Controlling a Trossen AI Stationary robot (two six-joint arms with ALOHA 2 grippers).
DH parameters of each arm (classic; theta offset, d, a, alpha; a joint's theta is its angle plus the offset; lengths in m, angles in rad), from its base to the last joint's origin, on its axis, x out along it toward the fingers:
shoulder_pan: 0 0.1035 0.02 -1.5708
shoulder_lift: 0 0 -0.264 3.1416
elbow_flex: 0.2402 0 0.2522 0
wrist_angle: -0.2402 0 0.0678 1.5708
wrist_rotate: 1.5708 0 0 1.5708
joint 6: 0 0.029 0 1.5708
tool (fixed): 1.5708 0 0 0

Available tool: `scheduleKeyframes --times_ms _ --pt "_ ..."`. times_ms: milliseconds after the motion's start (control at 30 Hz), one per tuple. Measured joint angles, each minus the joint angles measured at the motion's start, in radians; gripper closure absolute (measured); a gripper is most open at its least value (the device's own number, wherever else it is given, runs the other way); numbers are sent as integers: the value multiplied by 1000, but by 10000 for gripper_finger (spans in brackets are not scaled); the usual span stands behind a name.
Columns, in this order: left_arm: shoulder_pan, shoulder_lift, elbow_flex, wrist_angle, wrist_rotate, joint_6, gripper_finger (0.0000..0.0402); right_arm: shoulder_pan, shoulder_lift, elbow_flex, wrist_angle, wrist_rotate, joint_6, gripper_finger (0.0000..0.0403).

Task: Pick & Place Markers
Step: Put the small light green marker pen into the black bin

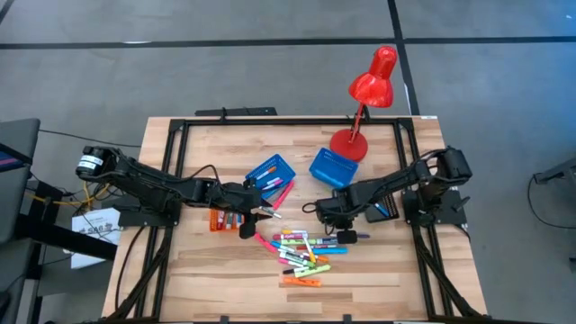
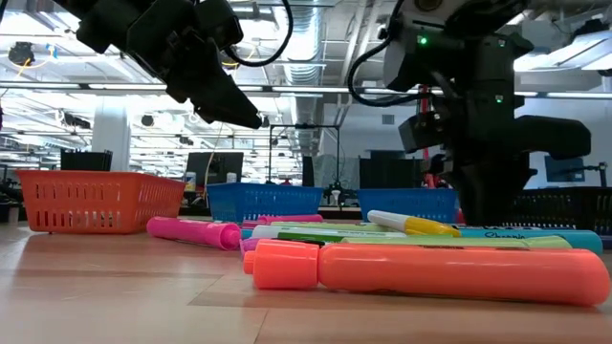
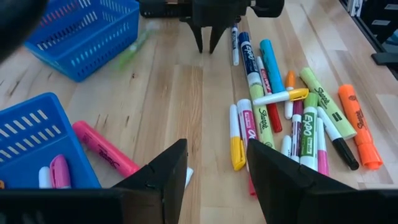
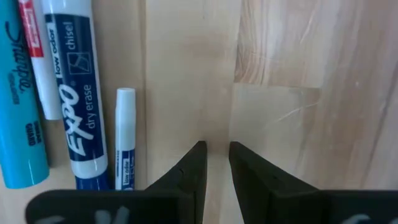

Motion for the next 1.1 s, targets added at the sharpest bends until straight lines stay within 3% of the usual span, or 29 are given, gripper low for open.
scheduleKeyframes --times_ms 233,500,733,967,1100 --pt "0 0 0 2 0 0 238 -5 6 43 -52 1 -10 339" --pt "0 0 0 8 0 4 238 -26 -60 150 -53 116 -54 339" --pt "0 0 0 9 0 2 238 -6 -10 154 -116 14 -54 319" --pt "0 0 0 14 0 0 238 65 5 154 -279 7 -9 277" --pt "0 0 0 15 0 0 238 105 31 143 -260 7 -17 258"
